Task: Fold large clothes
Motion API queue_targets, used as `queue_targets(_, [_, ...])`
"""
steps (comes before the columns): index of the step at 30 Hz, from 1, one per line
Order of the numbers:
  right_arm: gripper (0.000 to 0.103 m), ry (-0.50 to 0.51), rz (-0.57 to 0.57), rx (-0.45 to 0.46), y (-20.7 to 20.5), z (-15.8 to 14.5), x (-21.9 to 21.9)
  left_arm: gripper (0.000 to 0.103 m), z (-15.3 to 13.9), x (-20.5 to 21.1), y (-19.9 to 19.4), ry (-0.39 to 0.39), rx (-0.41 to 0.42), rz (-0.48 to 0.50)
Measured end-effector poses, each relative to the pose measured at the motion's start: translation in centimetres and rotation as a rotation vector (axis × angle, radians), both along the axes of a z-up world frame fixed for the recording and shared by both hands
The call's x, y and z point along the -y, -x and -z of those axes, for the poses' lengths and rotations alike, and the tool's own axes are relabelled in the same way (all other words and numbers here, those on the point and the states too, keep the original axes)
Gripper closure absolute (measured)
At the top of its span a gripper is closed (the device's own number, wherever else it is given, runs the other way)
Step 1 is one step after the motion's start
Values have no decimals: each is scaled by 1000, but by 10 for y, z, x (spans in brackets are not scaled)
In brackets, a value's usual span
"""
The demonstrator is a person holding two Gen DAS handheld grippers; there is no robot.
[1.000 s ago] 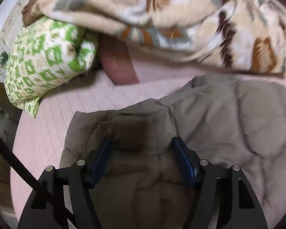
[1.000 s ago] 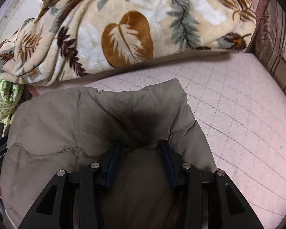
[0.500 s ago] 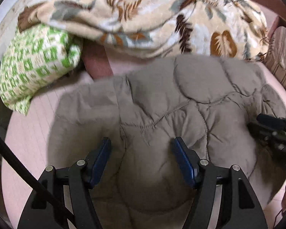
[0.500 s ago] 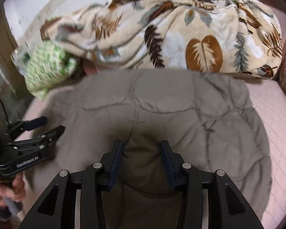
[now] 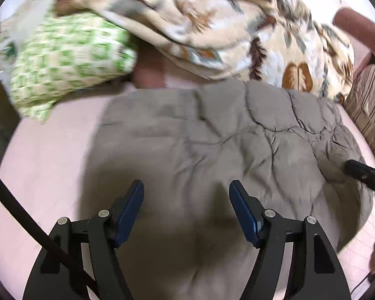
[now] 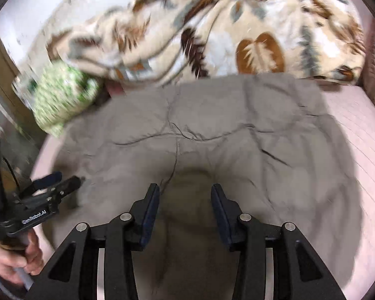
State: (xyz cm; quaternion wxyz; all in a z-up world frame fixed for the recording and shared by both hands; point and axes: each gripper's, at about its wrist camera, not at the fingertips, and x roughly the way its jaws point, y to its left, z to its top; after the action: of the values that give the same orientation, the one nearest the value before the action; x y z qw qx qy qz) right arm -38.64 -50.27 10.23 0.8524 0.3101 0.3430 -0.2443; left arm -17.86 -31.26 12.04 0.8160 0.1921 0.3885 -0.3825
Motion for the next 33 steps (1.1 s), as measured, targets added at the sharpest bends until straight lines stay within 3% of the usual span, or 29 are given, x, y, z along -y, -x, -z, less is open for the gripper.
queue_targets(3, [56,60,56,15,40,-17,-28,32,-7,-45,11,20,65,-58])
queue_targets(6, [56,93,107,35,74,-13,-51,32,0,-80,12,57,51,-124])
queue_targets(9, [56,116,157,20,99,-1,-56,32,16,-89,6,44,45,-156])
queue_targets(13, [56,122,164,-38,99,15,-46,32,45,-83,-3,1,19,-165])
queue_targets(23, [56,-41,137,-102,80,59,-19,21,81,-80,-29,-43,-106,-169])
queue_targets(29, [56,-58,150,-85,81,60,-19,21,71,-85,-22,-33,-84,-175])
queue_targets(33, [54,-96,155,25,107,37,-18,22,46,-102,-19,9,-53,-173])
